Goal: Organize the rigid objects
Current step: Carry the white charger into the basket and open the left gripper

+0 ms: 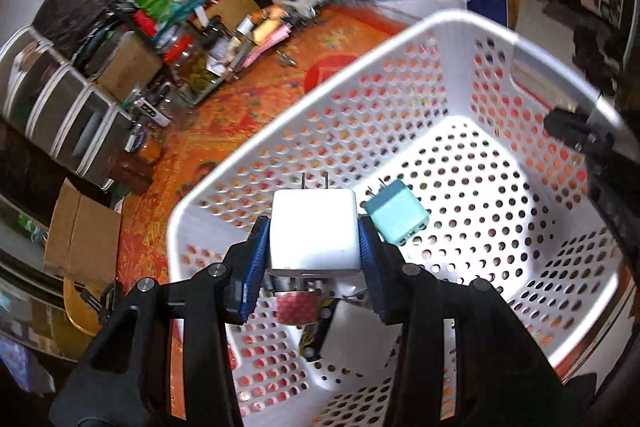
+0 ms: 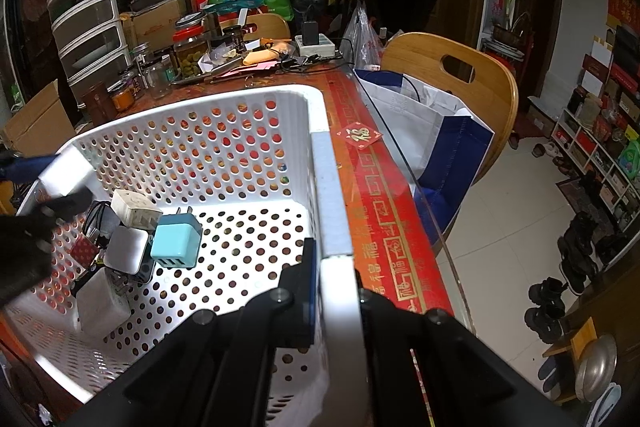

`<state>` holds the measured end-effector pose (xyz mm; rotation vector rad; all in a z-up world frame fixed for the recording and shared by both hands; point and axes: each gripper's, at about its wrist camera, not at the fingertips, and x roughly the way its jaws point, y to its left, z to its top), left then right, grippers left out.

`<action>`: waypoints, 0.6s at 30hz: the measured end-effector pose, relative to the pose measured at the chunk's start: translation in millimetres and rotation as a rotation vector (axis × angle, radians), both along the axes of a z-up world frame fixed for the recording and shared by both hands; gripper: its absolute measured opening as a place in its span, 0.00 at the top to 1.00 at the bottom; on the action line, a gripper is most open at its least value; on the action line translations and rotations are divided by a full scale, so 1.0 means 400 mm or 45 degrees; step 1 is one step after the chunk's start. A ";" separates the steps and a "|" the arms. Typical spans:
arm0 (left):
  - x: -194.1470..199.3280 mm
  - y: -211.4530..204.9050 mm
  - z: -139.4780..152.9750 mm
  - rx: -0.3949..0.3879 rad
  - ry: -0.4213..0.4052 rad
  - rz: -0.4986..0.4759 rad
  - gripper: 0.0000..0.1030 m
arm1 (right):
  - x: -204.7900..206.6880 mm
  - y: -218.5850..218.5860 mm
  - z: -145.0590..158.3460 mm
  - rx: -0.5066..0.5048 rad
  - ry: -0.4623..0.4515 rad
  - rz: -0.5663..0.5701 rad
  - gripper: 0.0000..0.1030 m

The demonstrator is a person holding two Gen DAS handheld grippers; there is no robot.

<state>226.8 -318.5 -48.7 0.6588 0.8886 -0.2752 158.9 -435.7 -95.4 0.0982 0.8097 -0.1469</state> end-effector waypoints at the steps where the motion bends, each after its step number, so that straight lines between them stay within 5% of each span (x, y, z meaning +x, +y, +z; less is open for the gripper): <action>1: 0.008 -0.009 -0.020 0.021 0.032 -0.007 0.60 | -0.003 -0.003 -0.001 0.001 -0.001 0.001 0.98; 7: 0.040 -0.045 -0.111 0.133 0.165 -0.020 0.60 | -0.007 -0.005 -0.001 0.006 -0.006 0.010 0.98; 18: 0.053 -0.036 -0.129 0.164 0.214 -0.024 0.60 | -0.009 -0.006 -0.002 0.007 -0.005 0.012 0.98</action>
